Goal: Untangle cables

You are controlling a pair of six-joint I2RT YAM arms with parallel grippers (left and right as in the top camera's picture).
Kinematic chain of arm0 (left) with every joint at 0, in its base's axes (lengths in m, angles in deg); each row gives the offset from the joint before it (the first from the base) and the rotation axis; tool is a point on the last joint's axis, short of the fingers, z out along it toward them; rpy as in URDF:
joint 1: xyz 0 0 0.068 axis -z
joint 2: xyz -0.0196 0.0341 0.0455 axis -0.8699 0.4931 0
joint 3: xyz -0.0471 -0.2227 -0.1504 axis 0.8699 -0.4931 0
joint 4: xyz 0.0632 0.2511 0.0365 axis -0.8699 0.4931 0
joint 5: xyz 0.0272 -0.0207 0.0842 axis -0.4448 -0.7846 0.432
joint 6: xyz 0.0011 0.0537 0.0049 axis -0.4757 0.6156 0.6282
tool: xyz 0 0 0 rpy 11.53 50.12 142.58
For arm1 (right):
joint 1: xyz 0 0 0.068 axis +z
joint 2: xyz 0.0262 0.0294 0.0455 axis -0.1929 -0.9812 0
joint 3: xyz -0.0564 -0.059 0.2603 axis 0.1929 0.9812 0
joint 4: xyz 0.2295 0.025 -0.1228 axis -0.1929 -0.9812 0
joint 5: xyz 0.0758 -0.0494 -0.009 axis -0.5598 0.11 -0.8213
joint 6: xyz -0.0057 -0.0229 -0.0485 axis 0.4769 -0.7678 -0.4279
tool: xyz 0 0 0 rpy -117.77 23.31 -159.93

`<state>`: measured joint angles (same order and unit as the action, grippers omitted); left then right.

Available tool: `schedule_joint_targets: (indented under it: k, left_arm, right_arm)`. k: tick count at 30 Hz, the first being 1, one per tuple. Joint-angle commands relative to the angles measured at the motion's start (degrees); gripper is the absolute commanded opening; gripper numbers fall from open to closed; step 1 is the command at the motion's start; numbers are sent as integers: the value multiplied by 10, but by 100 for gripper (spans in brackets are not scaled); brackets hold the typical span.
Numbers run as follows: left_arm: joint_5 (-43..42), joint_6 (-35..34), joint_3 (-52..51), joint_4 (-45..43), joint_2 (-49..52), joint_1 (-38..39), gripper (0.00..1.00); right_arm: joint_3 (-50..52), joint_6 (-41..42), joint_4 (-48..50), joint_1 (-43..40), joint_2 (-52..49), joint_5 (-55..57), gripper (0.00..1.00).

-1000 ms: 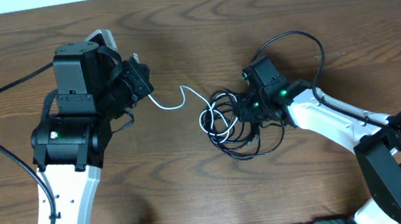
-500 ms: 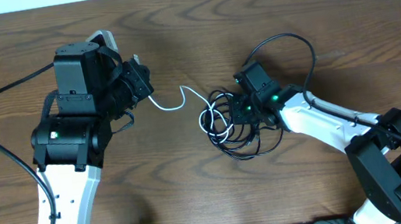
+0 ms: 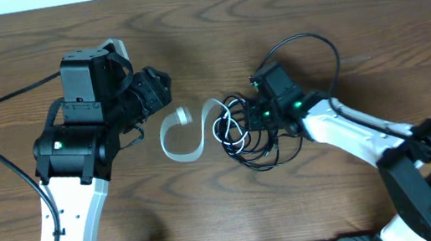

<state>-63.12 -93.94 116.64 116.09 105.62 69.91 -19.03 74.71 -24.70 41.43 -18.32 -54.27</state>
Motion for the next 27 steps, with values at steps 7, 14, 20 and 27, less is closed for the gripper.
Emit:
schedule_joint_targets:
  k: [7,14,20,27]
  left_arm:
    - [-15,16,2,8,28,6,63]
    - [-21,16,2,0,96,57,63]
    - [-33,16,2,-40,141,106,63]
    - [-31,16,2,-63,148,125,63]
  right_arm:
    - [-165,-113,-181,-113,207,9,1]
    - [-293,-119,-283,-192,263,25,1]
    - [-305,-136,-334,-198,256,38,1]
    - [-293,-138,-393,-197,196,44,1]
